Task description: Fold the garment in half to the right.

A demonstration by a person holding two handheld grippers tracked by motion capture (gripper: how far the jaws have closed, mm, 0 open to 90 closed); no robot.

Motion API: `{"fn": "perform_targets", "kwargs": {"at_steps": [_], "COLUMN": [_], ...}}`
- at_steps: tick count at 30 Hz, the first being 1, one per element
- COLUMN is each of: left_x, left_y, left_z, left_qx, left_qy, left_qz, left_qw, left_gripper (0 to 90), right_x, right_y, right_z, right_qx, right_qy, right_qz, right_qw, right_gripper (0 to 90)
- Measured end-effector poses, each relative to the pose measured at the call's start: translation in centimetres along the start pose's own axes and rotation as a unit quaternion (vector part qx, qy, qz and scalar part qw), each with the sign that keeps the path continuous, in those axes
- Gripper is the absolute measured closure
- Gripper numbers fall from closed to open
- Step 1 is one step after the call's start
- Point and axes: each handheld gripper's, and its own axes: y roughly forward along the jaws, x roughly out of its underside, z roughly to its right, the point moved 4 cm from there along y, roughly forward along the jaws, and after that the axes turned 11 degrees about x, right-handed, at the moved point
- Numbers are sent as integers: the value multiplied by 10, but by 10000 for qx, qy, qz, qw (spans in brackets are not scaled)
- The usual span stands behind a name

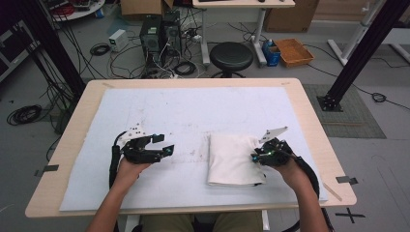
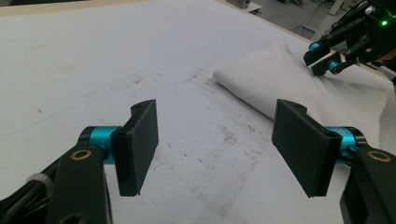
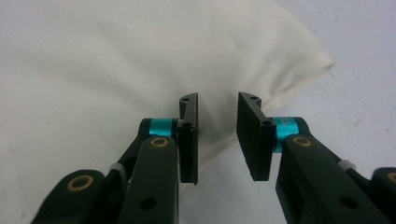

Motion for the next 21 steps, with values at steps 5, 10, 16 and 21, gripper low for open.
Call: {"fn": "perform_targets", "kwargs": {"at_steps": [5,10,16,21], "left_x": [-1,-1,-1,-2], "left_y": [-1,-2,-3,-4], "left_z": [-1,-1,-1,1], "left_qx": [-10,3,113,159], "left_qy": [1,20,138,162], "left_qz": [61,63,-48,-48], "left_qw": [10000,10000,9998,9997], "left_gripper": [318,269,257,257], "right_x": [0,1,3,4], "right_y": [-16,-21,-26,-32], "right_z": [13,18,18,17], "right_qx": [63,184,-65,-183], "right_qy": [428,585,490,455], "right_qz": [618,828,782,852], "right_qw": [9971,9947,9957,9952], "right_gripper": [433,296,217,213]}}
